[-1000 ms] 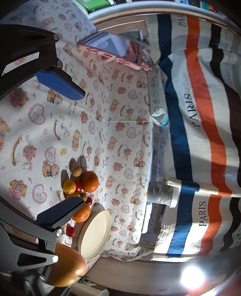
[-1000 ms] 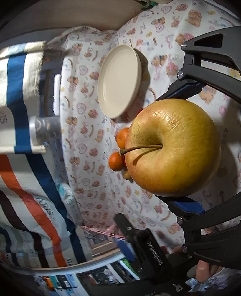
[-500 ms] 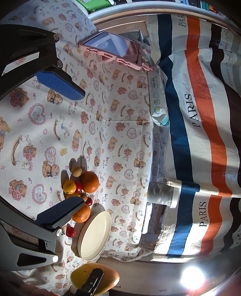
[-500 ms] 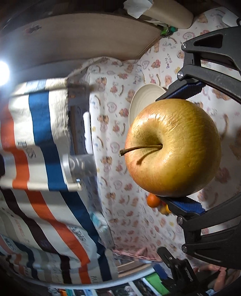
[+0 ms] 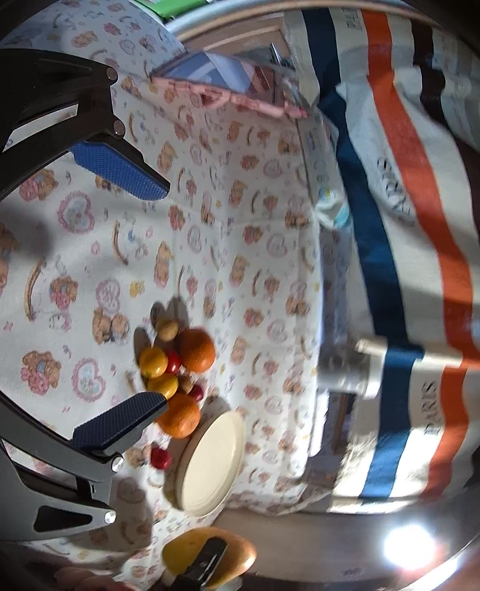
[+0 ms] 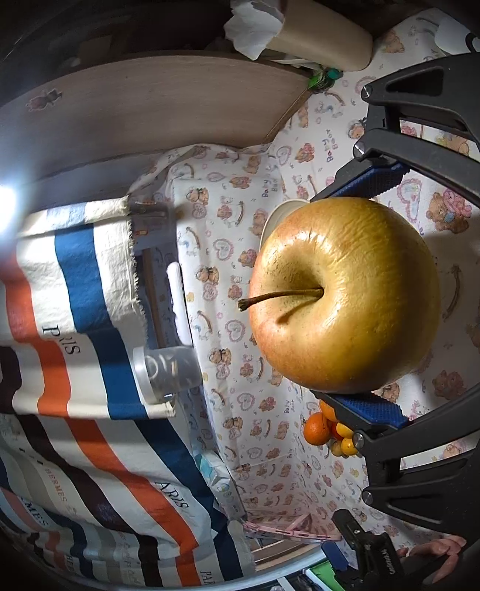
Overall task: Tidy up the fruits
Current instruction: 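Lift the yellow apple with the right tool while the left tool grasps an orange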
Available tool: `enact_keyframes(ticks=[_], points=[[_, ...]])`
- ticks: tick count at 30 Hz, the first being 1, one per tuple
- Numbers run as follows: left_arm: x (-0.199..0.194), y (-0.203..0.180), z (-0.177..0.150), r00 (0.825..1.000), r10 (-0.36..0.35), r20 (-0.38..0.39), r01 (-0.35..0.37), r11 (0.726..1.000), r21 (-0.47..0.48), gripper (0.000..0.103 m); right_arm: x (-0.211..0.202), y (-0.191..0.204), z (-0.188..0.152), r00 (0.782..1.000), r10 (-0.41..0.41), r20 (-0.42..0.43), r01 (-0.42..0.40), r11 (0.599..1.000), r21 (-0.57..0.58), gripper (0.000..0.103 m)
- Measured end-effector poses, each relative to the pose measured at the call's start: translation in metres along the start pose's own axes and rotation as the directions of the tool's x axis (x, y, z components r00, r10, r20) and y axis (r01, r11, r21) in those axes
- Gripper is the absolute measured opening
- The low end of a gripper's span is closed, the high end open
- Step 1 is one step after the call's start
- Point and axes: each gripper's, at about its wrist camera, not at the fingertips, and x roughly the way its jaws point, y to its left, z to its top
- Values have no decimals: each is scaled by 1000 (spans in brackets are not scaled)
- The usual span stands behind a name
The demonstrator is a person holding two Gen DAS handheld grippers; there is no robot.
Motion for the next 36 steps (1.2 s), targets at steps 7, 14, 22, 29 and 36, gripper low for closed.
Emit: enact_keyframes(ticks=[7,14,22,29,36], points=[[36,-27,11,961,-181,-211,198,978,60,103,2,5,-1,1000,5,-11,-5,1000,-24,89],[62,-75,37,911,-284,-299,331,936,120,88,4,5,-1,1000,5,-19,-6,1000,-22,89],[95,-114,34,899,-232,-371,330,916,226,66,4,4,-1,1000,4,-20,-5,1000,-18,89],[117,-113,30,902,-200,-384,300,928,222,50,4,4,-1,1000,6,-21,-7,1000,-14,89],[109,-107,30,894,-261,-365,342,922,181,48,4,4,-2,1000,6,-19,-6,1000,-12,89]])
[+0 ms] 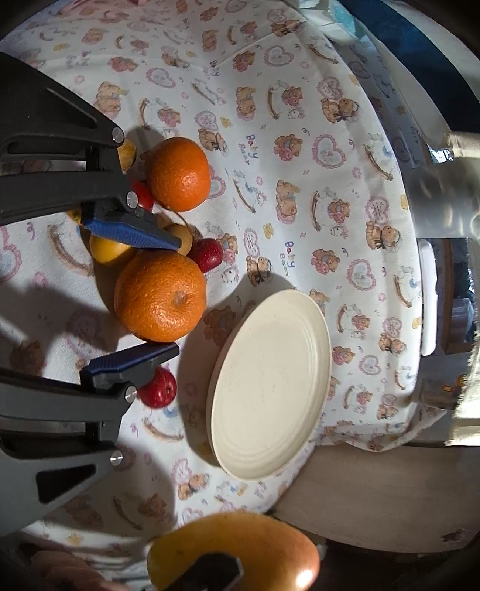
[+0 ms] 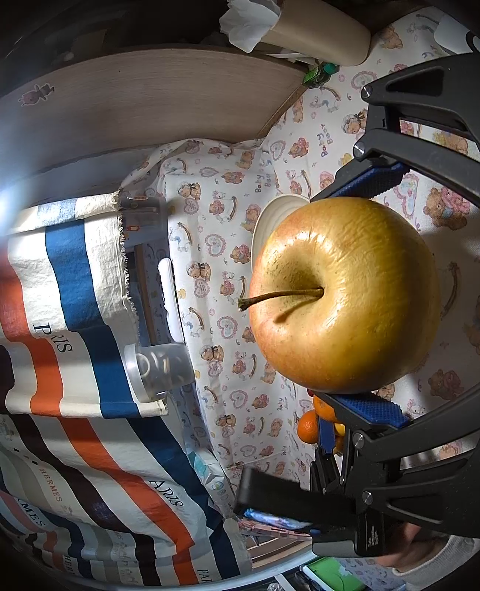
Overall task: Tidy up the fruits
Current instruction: 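Lift the yellow apple with the right tool while the left tool grasps an orange, then lower the orange onto the cream plate with the left tool while the right tool places the apple beside it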
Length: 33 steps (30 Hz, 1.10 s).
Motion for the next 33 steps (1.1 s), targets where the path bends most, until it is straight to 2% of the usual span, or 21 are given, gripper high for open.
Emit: enact_keyframes(ticks=[7,12,15,18,20,26,29,33], points=[[-28,-9,-5,997,-54,52,54,999,3,48,-2,-2,0,1000,4,6,-4,1000,15,89],[-55,-9,-4,993,-44,106,43,999,10,48,-2,-3,1,1000,12,6,-12,1000,28,89],[-67,-4,3,989,-62,132,62,998,4,48,-6,-9,2,999,45,9,-46,998,51,89],[-75,0,17,983,-66,169,66,998,6,48,-6,-19,10,996,77,-37,-73,993,96,89],[-76,3,30,980,-75,185,77,997,-6,48,-5,-28,22,996,79,-40,-73,991,115,89],[-62,-1,74,970,-86,226,92,996,-15,48,3,-41,77,999,-50,-7,50,993,111,89],[-40,-4,96,970,-124,208,134,990,-35,48,23,-48,108,998,-66,-24,69,987,148,89],[-4,-13,115,982,-108,156,117,992,-51,48,52,-54,137,992,-112,-57,119,981,154,89]])
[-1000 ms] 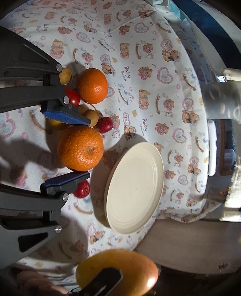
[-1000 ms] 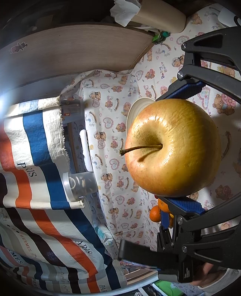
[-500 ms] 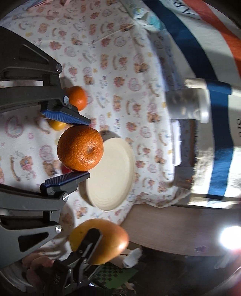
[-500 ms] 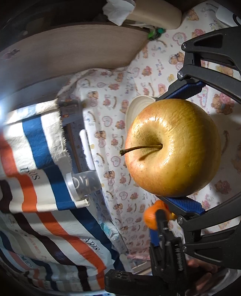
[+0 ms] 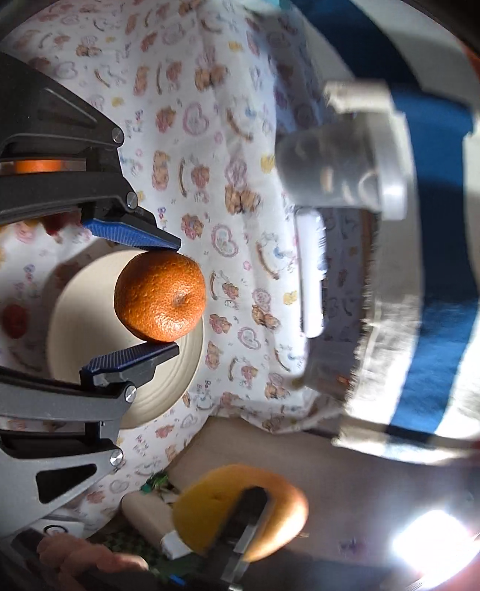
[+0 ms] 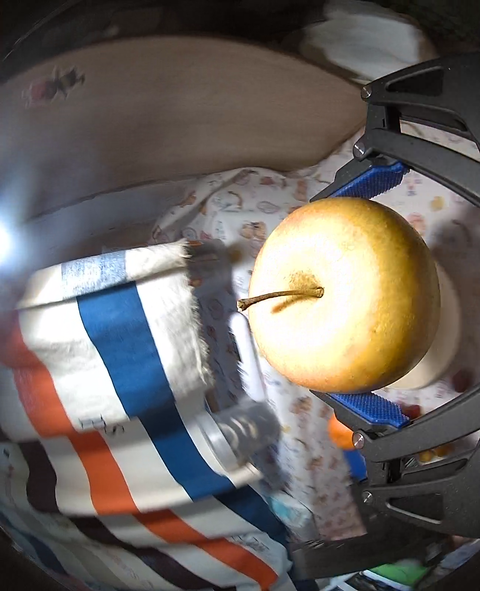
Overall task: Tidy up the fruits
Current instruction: 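Lower the orange onto the cream plate with the left tool while the right tool places the apple beside it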
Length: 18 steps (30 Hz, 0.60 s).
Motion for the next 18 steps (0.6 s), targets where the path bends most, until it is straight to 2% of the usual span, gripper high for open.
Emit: enact_keyframes(ticks=[3,5,9,13,15,18], points=[[17,0,-6,1000,-10,-23,10,1000,-7,48,15,1,4,1000,7,-21,-7,1000,-10,89],[26,-1,-14,999,-23,-37,23,1000,-4,48,27,1,-3,999,22,-42,-22,1000,-4,89],[39,-3,-29,996,3,-86,-1,1000,26,48,51,2,-24,996,48,-79,-50,999,-18,89],[49,-7,-39,993,-18,-120,23,999,44,48,65,2,-37,987,69,-146,-75,997,-36,89],[54,-10,-41,992,3,-126,5,998,66,48,71,1,-39,985,51,-166,-58,998,-39,89],[55,-12,-44,991,-2,-134,11,998,68,48,83,-5,-44,976,41,-214,-48,999,-26,89]])
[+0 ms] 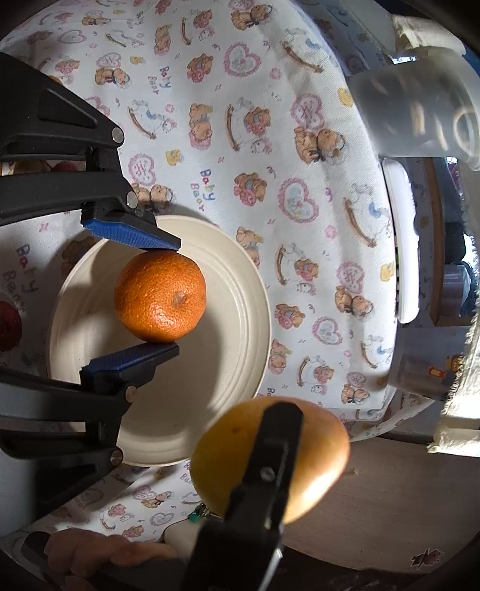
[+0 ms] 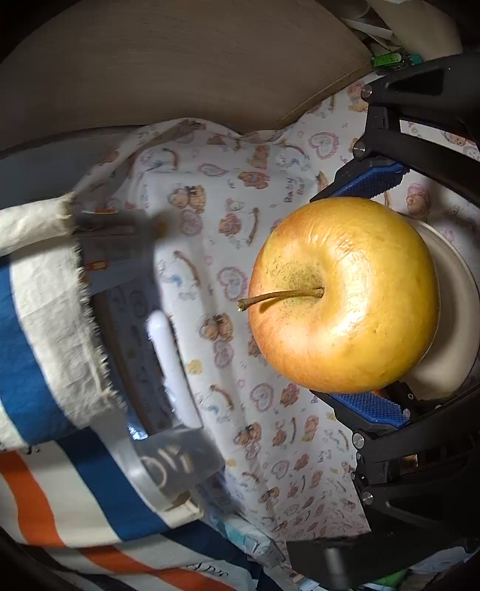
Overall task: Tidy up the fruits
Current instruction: 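Lower the orange onto the cream plate with the left tool while the right tool places the apple beside it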
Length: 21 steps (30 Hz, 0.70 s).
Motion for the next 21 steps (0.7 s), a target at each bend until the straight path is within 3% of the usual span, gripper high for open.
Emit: enact_keyframes(ticks=[8,21], points=[[9,-6,-6,1000,-6,-29,7,1000,25,49,21,8,-15,997,-5,-76,2,999,-38,89],[12,-13,-6,999,30,-34,-28,998,55,50,48,1,-23,985,-16,-173,16,1000,2,90]])
